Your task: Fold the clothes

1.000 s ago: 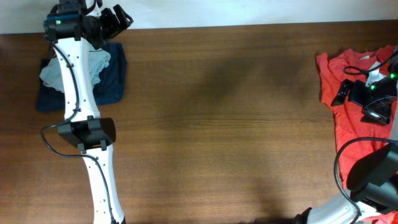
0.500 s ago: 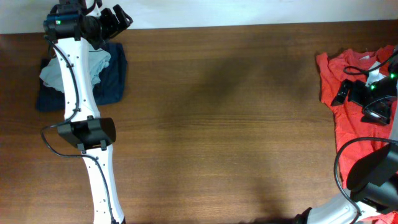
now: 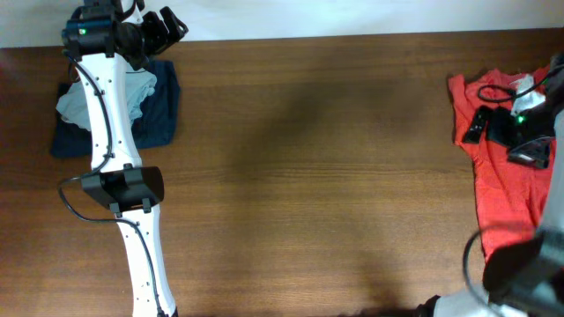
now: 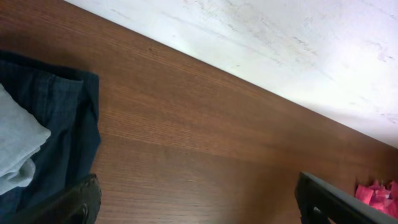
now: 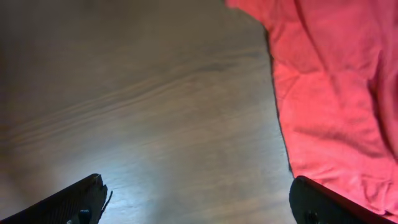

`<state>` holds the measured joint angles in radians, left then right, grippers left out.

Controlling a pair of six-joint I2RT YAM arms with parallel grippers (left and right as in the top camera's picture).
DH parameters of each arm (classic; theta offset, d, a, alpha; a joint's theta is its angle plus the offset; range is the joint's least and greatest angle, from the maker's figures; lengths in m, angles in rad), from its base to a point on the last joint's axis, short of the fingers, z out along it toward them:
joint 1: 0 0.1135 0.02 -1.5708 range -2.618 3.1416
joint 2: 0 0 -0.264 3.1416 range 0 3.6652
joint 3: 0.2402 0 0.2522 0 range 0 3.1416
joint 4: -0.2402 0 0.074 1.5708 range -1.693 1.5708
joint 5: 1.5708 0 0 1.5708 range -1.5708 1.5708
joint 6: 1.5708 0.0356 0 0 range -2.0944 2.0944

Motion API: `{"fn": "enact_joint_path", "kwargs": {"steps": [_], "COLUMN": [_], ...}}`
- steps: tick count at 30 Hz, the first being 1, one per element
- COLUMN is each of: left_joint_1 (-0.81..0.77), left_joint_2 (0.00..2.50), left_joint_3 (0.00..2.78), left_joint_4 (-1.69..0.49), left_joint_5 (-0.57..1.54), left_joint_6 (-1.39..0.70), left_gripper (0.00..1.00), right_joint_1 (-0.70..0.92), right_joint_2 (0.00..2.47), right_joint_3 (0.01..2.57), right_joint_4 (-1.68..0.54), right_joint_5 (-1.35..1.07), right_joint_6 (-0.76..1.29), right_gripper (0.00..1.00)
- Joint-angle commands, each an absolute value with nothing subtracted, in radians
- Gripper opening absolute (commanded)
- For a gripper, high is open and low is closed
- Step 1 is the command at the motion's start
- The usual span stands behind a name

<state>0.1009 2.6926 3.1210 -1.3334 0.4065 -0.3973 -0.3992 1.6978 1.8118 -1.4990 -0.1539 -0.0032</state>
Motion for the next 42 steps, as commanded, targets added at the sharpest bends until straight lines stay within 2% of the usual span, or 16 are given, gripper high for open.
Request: {"fn": "enact_joint_path", "kwargs": {"steps": [1,13,16,25,34,42], "left_joint_1": [0.1,0.1,0.1,0.1,0.1,0.1], "left_joint_2": [2.664,2.664,2.664,2.664,2.664,2.664], "left_joint_3": [3.128,3.128,3.128,3.128,3.128,3.128], "left_joint_4": [-1.333,-1.333,-1.333,-1.333,-1.333,-1.333], "left_joint_5": [0.395,0.395,0.395,0.395,0.395,0.395], "left_joint_6": [-0.396,-0.396,-0.396,-0.396,-0.396,-0.396], "left_gripper": [0.99,0.99,0.99,0.99,0.99,0.99], "right_joint_1": [-0.332,0.068,0.126,0.131,0.097,0.026], "right_joint_2": [1.55,1.188,1.096,0.755,0.333,0.107], "right_joint_3": [1.818,1.818,1.818,1.635,1.112,0.661], "right_joint_4": [-1.503,-1.504,-1.498,-1.384,-1.082,-0.672], "right_joint_5": [-0.145,-0.146,-0.129,-0.139,-0.146,-0.15], "right_joint_6": [-0.006,-0.006,-0.03,-0.017,-0.017,-0.017], "right_gripper": [0.99,0.99,0.99,0.98,0.99,0.99]}}
